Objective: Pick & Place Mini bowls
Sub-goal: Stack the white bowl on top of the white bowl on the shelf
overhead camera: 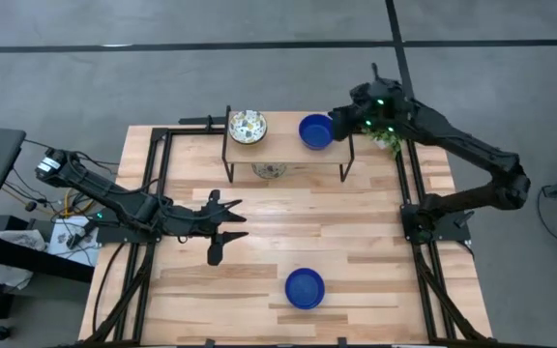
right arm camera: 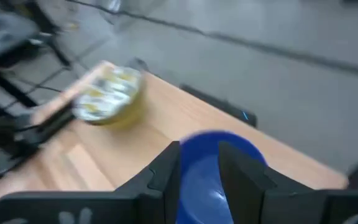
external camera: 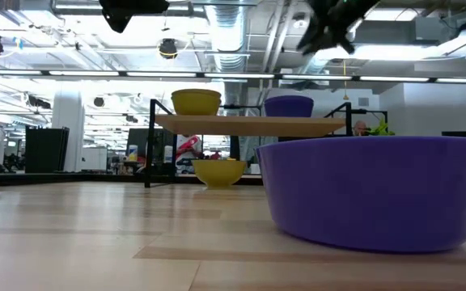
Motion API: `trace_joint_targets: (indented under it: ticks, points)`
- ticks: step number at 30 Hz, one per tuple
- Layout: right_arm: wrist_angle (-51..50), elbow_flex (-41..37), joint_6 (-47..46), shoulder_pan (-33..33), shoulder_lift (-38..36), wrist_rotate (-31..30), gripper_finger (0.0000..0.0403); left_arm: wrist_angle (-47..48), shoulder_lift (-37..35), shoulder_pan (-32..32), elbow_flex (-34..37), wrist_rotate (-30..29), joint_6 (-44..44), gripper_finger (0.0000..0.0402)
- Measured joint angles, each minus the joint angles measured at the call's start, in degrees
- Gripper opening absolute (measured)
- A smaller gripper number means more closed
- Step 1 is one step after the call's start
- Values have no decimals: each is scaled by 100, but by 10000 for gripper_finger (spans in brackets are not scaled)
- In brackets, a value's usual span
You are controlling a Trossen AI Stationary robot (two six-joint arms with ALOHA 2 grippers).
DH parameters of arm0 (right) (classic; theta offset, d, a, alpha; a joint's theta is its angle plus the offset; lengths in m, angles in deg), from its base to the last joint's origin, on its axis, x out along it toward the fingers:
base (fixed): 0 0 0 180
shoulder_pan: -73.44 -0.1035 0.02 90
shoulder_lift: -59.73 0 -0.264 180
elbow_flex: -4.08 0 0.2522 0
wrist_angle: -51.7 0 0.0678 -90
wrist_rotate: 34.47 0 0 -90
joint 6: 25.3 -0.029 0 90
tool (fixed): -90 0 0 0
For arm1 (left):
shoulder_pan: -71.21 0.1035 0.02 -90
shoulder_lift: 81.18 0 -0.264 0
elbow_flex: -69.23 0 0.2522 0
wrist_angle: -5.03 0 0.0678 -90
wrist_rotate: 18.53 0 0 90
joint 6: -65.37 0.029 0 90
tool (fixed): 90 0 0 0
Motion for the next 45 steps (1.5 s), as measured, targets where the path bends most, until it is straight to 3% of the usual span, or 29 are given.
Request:
trace_joint_targets:
  ticks: [7,13,16,32,37,41,45]
  points:
    - [227,2,646,-1037,-692,3,91,6,42,2,0,-88,277,166]
    - [179,2,784,-1944,-1026,-2,91,-17,442,9,0,-1513,1016,166]
    - [74,2,944,-2386,-1130,3,91,-46,858,91,0,-1803,1496,166]
    - [-538,2,662,-3780,-1191,-13,91,-563,3088,1523,0,-2013,1619,166]
    - [-695,2,491,-4165,-1192,-13,91,-618,3467,1893,0,-1883,1696,166]
    - [-789,2,484,-4464,-1192,-22,91,-750,3606,2098,0,-1415,2224,166]
    - [-873,2,479,-4722,-1192,-187,91,-1028,3615,2212,0,-1336,2761,166]
